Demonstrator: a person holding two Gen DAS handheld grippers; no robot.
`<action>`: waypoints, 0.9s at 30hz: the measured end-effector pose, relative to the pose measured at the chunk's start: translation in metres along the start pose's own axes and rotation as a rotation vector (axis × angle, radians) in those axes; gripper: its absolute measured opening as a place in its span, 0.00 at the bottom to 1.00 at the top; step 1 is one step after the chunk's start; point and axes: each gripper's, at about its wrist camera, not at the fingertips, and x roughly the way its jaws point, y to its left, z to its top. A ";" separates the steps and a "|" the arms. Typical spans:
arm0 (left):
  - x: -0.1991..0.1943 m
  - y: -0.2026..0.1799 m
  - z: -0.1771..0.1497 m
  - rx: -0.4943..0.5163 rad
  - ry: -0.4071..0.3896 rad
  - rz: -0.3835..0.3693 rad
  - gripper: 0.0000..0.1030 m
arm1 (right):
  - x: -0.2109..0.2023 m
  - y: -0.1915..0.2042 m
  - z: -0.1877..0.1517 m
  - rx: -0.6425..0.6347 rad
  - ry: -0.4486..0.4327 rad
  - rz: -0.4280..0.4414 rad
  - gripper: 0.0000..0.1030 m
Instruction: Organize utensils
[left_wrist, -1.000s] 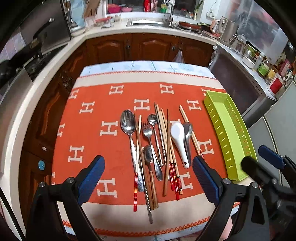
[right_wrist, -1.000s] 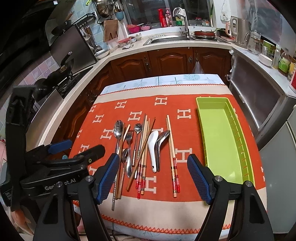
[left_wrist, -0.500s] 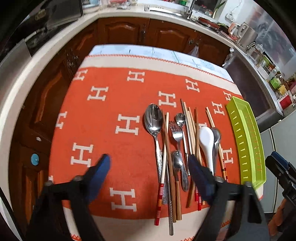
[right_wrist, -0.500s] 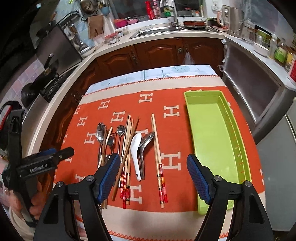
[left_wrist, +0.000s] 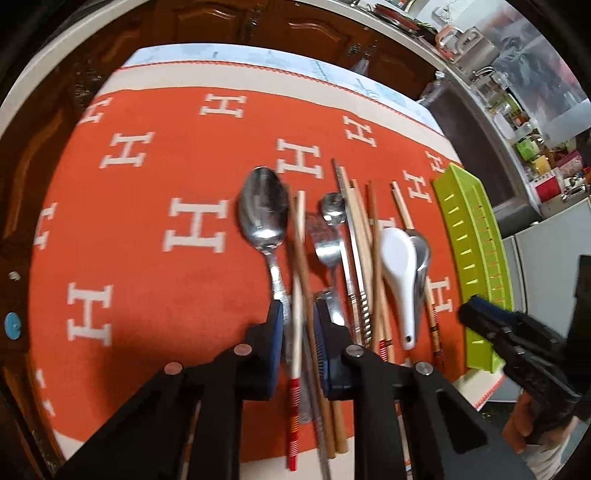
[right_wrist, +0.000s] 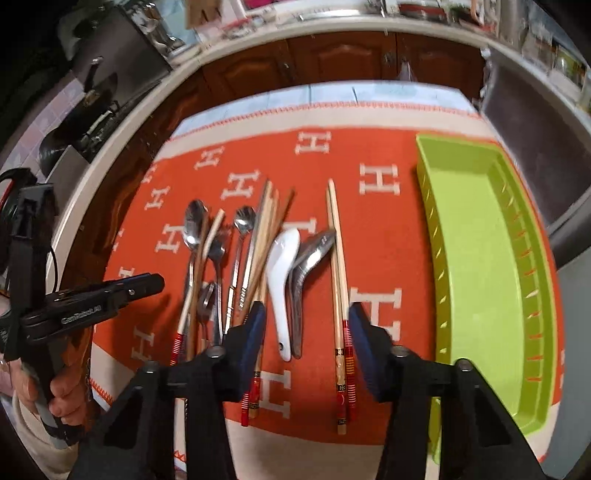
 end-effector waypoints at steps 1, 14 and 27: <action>0.001 -0.001 0.002 -0.003 0.005 -0.008 0.11 | 0.005 -0.003 -0.001 0.007 0.010 0.003 0.32; 0.025 -0.003 0.018 -0.055 0.046 -0.012 0.11 | 0.029 0.015 -0.004 0.016 0.088 0.108 0.29; 0.040 -0.008 0.026 -0.061 0.018 0.075 0.05 | 0.047 0.043 -0.006 -0.023 0.113 0.131 0.29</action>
